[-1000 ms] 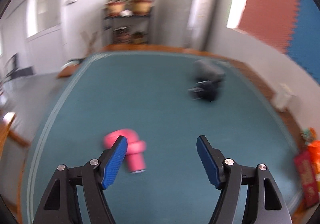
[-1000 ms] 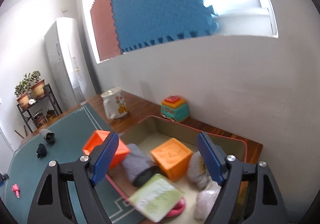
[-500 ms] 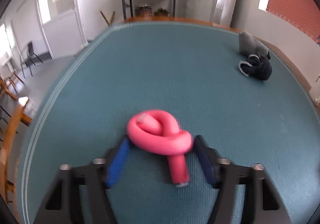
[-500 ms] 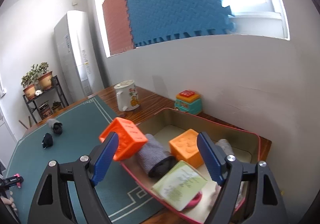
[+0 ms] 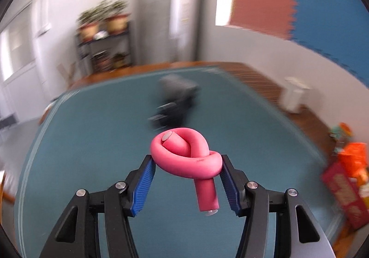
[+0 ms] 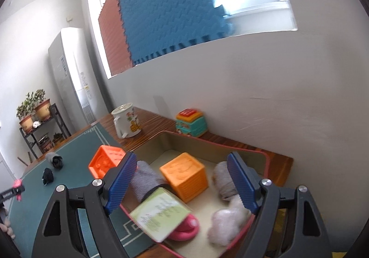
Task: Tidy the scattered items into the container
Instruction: 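Carry the pink foam loop into the tin tray and open the left tool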
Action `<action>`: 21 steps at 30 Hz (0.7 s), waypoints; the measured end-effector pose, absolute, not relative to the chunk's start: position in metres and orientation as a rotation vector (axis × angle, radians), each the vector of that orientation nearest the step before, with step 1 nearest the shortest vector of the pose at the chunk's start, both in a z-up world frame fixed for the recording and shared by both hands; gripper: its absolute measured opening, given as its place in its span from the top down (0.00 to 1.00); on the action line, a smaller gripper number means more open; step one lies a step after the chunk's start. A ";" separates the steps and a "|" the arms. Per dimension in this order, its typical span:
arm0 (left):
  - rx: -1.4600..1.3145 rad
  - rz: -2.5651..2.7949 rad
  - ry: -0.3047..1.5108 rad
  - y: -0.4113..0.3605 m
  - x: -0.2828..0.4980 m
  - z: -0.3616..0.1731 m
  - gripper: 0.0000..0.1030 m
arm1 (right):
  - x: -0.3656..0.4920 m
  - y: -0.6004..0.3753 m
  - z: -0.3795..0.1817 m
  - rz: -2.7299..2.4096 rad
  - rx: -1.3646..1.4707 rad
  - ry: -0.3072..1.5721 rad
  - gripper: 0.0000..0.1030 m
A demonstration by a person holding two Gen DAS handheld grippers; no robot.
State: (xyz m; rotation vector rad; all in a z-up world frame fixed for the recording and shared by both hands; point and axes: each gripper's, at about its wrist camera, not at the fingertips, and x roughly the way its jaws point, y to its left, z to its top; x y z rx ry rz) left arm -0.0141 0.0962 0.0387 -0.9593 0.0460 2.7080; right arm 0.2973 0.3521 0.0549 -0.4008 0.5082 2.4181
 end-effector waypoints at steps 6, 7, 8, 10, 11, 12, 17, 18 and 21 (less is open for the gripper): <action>-0.832 2.479 0.118 0.203 0.017 0.076 0.43 | 0.318 0.373 0.052 2.385 -0.390 0.547 0.19; -0.818 2.445 0.131 0.219 0.025 0.079 0.43 | 0.319 0.375 0.051 2.383 -0.391 0.553 0.19; -0.805 2.414 0.144 0.234 0.029 0.082 0.43 | 0.321 0.378 0.050 2.382 -0.393 0.557 0.19; -0.781 2.360 0.166 0.263 0.037 0.088 0.43 | 0.323 0.381 0.048 2.386 -0.399 0.562 0.19; -0.773 2.344 0.175 0.273 0.042 0.094 0.43 | 0.324 0.383 0.048 2.388 -0.401 0.561 0.19; -0.766 2.324 0.185 0.284 0.045 0.094 0.43 | 0.325 0.384 0.047 2.390 -0.402 0.563 0.19; -0.769 2.221 0.221 0.335 0.053 0.090 0.43 | 0.329 0.394 0.043 2.393 -0.399 0.592 0.19; -0.781 2.200 0.224 0.344 0.053 0.087 0.43 | 0.330 0.395 0.042 2.392 -0.399 0.596 0.19; -0.805 2.158 0.227 0.362 0.052 0.077 0.43 | 0.331 0.400 0.037 2.391 -0.405 0.611 0.19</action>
